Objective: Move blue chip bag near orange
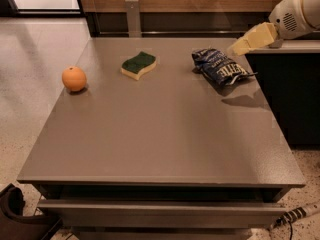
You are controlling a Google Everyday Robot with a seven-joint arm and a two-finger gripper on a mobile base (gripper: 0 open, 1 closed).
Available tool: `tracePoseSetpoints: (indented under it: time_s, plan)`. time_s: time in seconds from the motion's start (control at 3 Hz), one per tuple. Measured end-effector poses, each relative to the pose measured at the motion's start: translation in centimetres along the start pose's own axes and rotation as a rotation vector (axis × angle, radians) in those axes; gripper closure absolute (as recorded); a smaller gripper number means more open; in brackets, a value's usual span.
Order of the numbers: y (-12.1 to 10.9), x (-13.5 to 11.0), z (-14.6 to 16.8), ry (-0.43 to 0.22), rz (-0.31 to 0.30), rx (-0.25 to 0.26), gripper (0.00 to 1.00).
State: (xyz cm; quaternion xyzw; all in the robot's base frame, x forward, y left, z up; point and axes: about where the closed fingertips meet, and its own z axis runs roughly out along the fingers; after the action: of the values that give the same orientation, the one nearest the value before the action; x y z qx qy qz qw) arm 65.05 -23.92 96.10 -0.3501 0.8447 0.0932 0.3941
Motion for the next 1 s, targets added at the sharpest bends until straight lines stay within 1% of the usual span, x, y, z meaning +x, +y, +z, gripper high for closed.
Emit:
tracePoseSetpoints:
  time_s: [0.33, 0.67, 1.0]
  plan:
    - [-0.2, 0.1, 0.4, -0.006, 0.007, -0.007, 0.00]
    - [-1.8, 1.2, 3.7, -0.056, 0.061, -0.062, 0.00]
    - [-3.2, 2.7, 7.7, -0.088, 0.133, -0.112, 0.00]
